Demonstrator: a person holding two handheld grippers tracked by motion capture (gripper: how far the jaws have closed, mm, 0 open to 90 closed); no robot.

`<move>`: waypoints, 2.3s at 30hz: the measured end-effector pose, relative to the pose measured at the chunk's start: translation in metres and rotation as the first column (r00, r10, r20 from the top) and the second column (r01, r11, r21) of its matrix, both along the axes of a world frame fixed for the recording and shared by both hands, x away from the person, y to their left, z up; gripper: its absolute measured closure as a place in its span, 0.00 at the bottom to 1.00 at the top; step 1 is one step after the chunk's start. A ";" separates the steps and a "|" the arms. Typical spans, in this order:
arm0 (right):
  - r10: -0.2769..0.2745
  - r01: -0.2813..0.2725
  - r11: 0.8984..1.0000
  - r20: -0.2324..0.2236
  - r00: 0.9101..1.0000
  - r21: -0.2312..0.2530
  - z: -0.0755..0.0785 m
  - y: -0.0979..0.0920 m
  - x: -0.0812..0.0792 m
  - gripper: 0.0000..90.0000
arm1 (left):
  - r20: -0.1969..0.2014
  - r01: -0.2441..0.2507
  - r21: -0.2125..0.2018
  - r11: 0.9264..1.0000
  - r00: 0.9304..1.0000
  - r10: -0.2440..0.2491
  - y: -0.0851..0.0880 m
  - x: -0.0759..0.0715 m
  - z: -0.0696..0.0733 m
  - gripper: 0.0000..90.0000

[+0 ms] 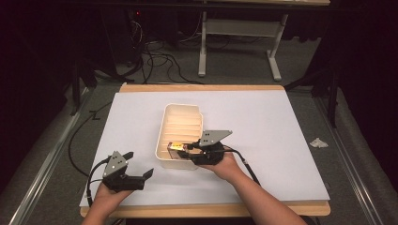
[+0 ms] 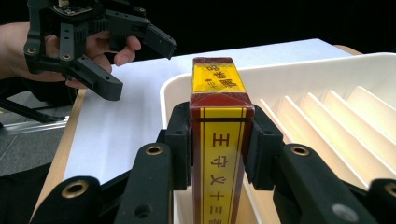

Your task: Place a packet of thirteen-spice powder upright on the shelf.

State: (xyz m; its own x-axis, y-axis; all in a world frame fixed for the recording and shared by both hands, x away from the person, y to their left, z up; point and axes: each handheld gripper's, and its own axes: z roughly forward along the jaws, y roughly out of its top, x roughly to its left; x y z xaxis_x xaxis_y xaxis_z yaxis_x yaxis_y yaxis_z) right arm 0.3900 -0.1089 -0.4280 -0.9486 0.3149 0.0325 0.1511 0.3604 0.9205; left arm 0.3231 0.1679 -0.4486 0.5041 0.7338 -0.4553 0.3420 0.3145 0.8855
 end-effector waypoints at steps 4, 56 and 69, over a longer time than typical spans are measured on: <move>-0.001 0.001 1.000 -0.003 1.000 0.003 -0.001 -0.001 0.000 0.75 | 0.001 0.001 0.004 1.000 1.000 -0.001 0.000 0.000 0.000 0.04; -0.104 0.103 0.994 0.025 0.994 0.037 0.014 -0.010 -0.010 0.29 | -0.001 0.011 0.008 1.000 1.000 -0.011 -0.004 0.002 -0.001 0.04; -0.306 0.302 0.951 0.058 0.950 0.070 0.027 -0.060 -0.011 0.24 | -0.001 0.004 0.005 1.000 1.000 -0.004 -0.007 0.005 -0.001 0.04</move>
State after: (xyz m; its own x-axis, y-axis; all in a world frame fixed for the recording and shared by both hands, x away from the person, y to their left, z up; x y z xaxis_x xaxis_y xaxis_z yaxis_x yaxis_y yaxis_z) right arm 0.3792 -0.1693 -0.4010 -0.8087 0.5883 -0.0008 0.1820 0.2515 0.9506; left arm 0.3278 0.1612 -0.4492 0.5070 0.7339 -0.4519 0.3439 0.3085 0.8869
